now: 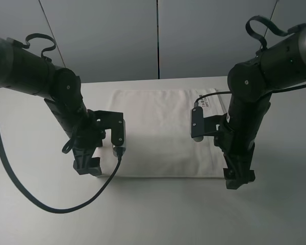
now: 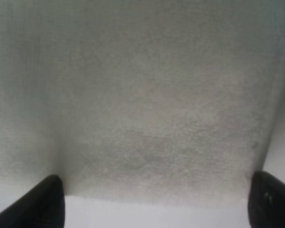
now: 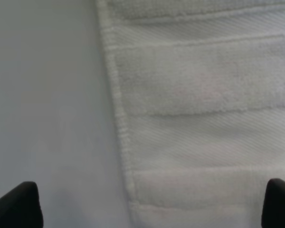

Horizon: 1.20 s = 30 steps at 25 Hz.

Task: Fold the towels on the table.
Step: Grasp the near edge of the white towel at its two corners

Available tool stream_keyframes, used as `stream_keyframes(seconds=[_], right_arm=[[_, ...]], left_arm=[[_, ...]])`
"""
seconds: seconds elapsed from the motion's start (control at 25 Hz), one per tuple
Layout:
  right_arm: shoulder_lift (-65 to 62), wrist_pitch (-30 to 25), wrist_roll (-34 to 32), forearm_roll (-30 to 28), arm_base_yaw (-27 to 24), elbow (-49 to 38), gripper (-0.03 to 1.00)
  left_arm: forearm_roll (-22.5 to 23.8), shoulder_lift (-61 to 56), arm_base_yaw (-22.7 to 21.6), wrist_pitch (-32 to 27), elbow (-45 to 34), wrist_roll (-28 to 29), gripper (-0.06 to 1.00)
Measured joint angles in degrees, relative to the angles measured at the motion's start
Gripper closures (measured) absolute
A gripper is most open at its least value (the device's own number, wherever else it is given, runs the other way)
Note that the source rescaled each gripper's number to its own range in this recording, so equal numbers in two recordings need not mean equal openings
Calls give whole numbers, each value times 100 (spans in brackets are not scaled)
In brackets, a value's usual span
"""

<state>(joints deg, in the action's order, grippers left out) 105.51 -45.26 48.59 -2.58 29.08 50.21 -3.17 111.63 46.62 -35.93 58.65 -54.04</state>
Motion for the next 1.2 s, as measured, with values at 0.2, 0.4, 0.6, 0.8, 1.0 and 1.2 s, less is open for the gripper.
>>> stream_keyframes(seconds=[0.2, 0.4, 0.6, 0.8, 1.0, 1.2], right_arm=[[0, 0, 0, -77, 0, 0, -3], [0, 92, -104, -87, 0, 0, -3], [0, 228, -204, -87, 0, 0, -3], [0, 249, -212, -87, 0, 0, -3], [0, 263, -212, -87, 0, 0, -3], [0, 263, -212, -87, 0, 0, -3]], left_arm=[[-92, 0, 105, 0, 0, 0, -5], [-156, 0, 105, 0, 0, 0, -5], [-220, 0, 115, 0, 0, 7, -5], [-249, 120, 214, -170, 0, 7, -5], [-258, 165, 336, -205, 0, 13, -5], [154, 165, 338, -327, 0, 369, -5]])
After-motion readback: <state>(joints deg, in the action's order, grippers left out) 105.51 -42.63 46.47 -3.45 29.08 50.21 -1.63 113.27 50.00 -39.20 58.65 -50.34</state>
